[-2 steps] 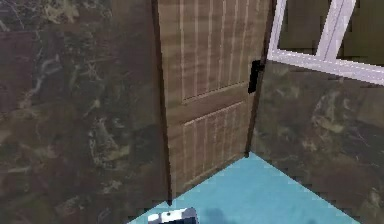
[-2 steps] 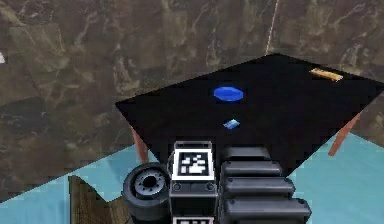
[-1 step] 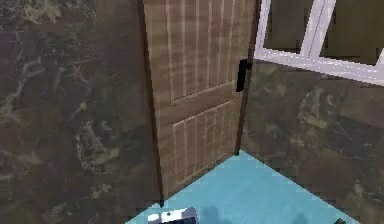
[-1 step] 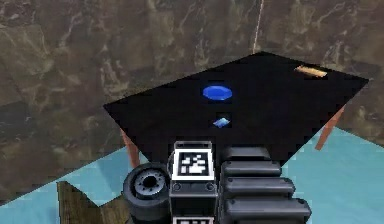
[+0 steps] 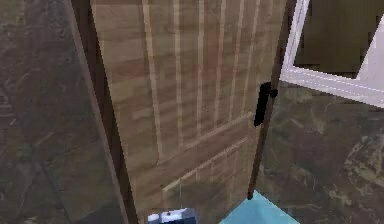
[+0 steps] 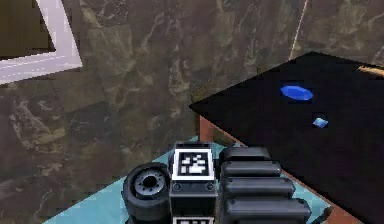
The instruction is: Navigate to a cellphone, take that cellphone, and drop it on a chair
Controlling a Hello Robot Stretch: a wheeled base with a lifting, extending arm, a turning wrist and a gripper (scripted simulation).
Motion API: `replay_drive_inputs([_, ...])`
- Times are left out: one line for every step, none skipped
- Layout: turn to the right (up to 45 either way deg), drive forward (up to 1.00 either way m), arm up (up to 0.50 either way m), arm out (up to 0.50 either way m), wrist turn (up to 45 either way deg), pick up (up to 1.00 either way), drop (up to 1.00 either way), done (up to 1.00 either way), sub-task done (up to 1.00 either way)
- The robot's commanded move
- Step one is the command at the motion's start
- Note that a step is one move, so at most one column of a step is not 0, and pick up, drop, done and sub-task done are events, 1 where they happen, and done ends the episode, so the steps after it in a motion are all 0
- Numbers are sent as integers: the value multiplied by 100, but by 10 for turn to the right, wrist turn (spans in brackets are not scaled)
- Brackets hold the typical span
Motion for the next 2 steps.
replay_drive_inputs([360,0,0,0,0,0,0,0,0])
replay_drive_inputs([30,0,0,0,0,0,0,0,0])
